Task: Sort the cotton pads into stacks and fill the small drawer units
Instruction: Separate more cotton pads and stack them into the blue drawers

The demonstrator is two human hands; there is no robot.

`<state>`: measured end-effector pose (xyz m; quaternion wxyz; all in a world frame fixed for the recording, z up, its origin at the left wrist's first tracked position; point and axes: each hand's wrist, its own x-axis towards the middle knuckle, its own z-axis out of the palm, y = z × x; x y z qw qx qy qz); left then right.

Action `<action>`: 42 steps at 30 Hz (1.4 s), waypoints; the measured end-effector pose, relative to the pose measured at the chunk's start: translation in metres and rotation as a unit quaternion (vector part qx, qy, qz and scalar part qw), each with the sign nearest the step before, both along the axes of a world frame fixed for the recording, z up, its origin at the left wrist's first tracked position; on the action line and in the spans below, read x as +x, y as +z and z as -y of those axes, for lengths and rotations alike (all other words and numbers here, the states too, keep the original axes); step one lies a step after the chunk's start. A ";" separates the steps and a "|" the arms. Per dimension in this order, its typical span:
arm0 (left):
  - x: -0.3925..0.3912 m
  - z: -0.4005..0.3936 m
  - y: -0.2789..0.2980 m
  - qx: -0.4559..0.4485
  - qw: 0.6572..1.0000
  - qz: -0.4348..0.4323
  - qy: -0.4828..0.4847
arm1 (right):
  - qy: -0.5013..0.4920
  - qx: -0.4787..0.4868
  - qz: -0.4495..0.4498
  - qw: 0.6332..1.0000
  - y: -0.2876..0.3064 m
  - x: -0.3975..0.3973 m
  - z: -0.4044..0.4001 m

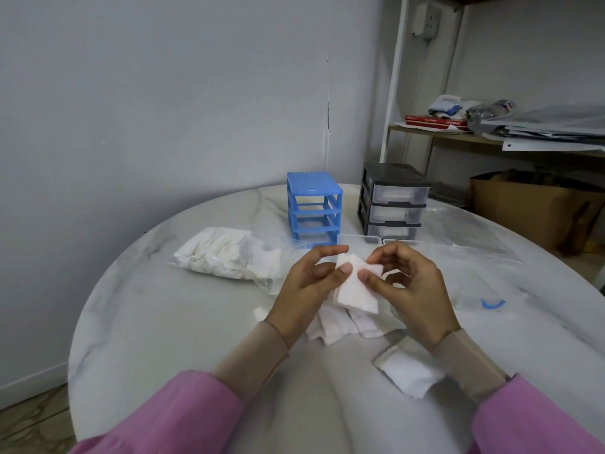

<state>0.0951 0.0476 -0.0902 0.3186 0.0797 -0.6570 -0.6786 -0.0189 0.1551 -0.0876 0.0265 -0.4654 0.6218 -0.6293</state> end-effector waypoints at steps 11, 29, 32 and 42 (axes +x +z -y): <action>0.002 0.014 -0.001 -0.099 0.981 -0.040 0.160 | -0.071 0.149 -0.213 0.963 0.000 -0.006 -0.005; -0.002 0.020 -0.011 -0.126 0.977 0.003 0.171 | -0.014 0.285 -0.313 0.906 -0.004 -0.007 -0.005; -0.001 0.019 -0.012 -0.131 0.977 0.008 0.168 | -0.046 0.225 -0.265 0.936 -0.004 -0.010 -0.003; 0.001 0.013 -0.008 -0.112 0.985 0.004 0.129 | -0.126 0.127 -0.156 0.971 -0.004 -0.013 -0.003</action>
